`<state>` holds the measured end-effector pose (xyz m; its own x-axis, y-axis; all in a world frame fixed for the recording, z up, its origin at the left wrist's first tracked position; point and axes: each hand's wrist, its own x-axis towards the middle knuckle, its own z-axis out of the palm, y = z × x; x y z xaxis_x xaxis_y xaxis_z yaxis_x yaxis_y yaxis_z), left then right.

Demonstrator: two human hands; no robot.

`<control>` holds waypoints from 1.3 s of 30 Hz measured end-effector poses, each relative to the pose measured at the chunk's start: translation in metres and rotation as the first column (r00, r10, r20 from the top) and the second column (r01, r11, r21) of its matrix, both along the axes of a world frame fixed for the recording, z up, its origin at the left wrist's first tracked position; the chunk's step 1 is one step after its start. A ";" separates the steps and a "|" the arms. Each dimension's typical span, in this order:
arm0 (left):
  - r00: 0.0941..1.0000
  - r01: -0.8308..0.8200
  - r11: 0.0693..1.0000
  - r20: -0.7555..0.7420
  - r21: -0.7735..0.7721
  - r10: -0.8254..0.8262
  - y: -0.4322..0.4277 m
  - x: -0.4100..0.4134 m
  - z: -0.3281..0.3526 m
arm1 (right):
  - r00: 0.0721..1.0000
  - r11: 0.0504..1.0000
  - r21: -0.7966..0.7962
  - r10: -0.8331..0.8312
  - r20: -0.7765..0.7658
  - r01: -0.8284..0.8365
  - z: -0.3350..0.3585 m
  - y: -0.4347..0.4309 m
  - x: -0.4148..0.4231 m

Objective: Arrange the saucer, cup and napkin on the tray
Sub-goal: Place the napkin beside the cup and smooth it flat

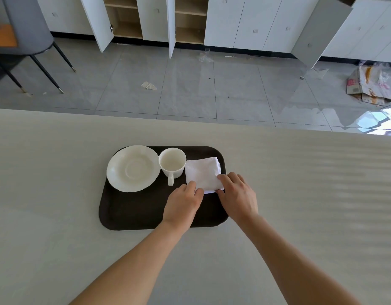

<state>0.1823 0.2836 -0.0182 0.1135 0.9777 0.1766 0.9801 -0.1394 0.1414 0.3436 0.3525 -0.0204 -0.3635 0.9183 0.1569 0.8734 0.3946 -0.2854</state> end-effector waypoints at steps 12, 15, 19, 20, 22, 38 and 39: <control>0.998 -0.033 0.998 0.052 -0.056 0.036 0.008 -0.002 -0.002 | 0.998 0.998 0.025 0.059 -0.003 -0.059 -0.004 0.011 -0.001; 0.996 -0.063 0.996 0.065 -0.071 0.067 0.006 -0.002 -0.004 | 0.998 0.997 0.034 0.064 0.009 -0.065 -0.003 0.015 -0.001; 0.992 -0.067 0.994 0.105 -0.089 0.076 0.002 -0.001 -0.006 | 0.998 0.998 0.033 0.059 0.007 -0.059 -0.001 0.021 -0.004; 0.990 -0.069 0.993 0.112 -0.100 0.081 0.001 -0.001 -0.007 | 0.998 0.998 0.031 0.062 0.008 -0.063 -0.001 0.022 -0.004; 0.987 -0.079 0.990 0.128 -0.120 0.094 0.000 0.000 -0.010 | 0.997 0.997 0.031 0.074 0.013 -0.074 -0.001 0.022 -0.005; 0.988 -0.080 0.986 0.121 -0.147 0.098 -0.003 -0.002 -0.018 | 0.999 0.999 -0.003 0.050 0.020 -0.050 -0.004 0.021 -0.004; 0.988 -0.082 0.986 0.121 -0.147 0.100 -0.004 -0.002 -0.018 | 0.999 0.999 -0.008 0.043 0.021 -0.043 -0.005 0.022 -0.005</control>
<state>0.1806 0.2801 -0.0365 0.0082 0.9990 0.0429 0.9603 -0.0198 0.2783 0.3387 0.3746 -0.0256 -0.4059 0.9029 0.1417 0.8617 0.4297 -0.2698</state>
